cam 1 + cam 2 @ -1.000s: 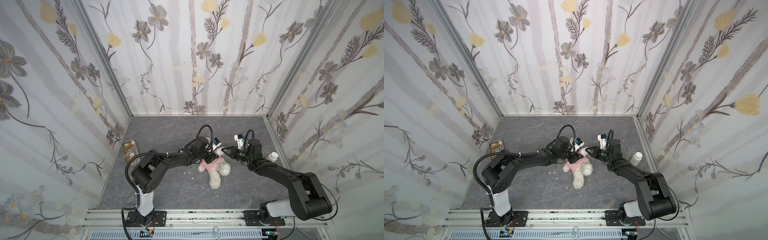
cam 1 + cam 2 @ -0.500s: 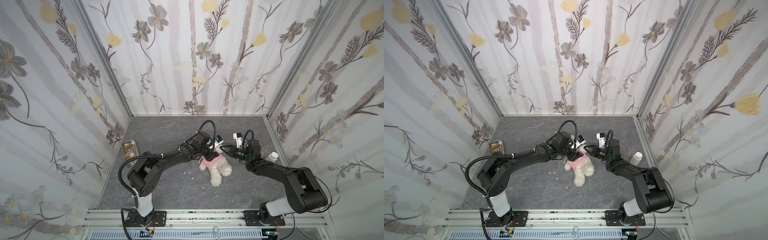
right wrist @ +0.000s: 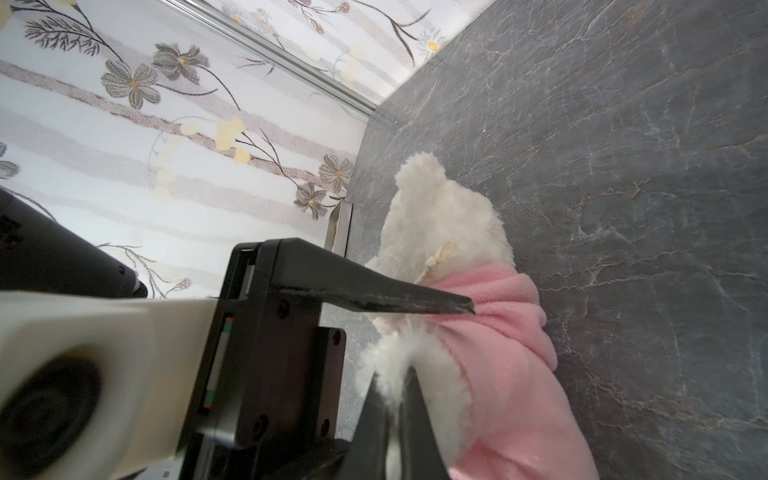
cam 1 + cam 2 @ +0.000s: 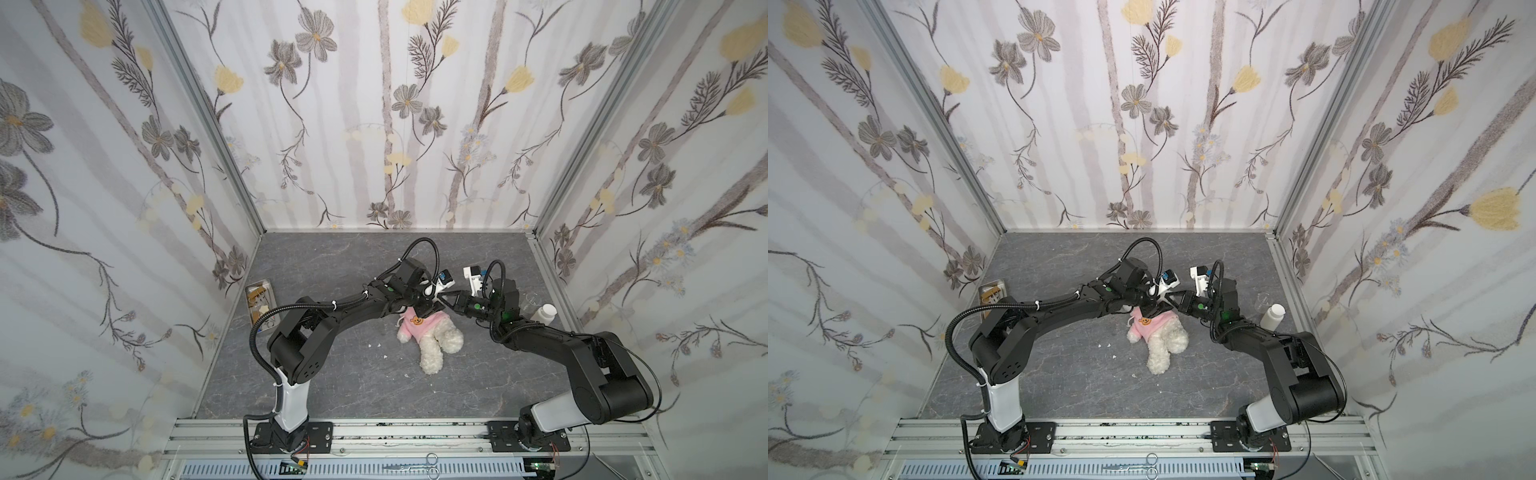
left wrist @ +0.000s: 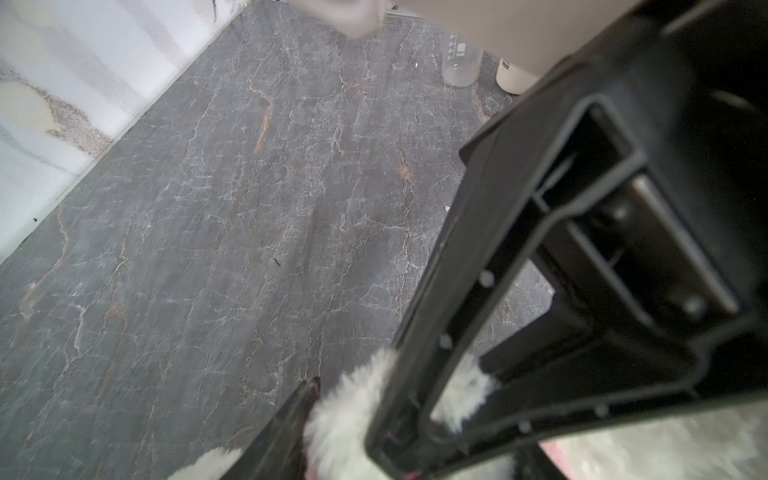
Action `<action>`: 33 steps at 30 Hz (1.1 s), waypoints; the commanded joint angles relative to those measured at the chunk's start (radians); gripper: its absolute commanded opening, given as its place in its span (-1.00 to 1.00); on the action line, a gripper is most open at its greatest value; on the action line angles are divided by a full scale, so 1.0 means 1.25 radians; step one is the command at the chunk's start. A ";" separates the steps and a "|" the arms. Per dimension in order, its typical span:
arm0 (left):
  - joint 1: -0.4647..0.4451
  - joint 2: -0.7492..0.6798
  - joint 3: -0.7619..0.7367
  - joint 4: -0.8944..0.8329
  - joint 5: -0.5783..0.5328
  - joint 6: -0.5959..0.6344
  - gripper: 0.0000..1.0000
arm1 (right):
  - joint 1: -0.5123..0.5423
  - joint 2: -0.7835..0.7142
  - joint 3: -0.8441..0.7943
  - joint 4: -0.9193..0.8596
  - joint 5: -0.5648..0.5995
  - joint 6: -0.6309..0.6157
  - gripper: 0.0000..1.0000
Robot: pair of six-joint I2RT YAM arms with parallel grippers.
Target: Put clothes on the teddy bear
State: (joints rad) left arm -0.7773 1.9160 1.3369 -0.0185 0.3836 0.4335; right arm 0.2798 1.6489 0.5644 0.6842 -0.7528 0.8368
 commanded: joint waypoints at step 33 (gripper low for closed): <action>0.011 -0.082 -0.011 0.025 -0.021 -0.258 0.44 | -0.060 -0.035 -0.055 -0.035 0.080 -0.081 -0.46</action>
State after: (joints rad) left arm -0.7639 1.8412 1.3197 0.0441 0.4068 0.2214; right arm 0.2043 1.6112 0.4702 0.7250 -0.7132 0.8661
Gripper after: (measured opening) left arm 0.717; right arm 0.175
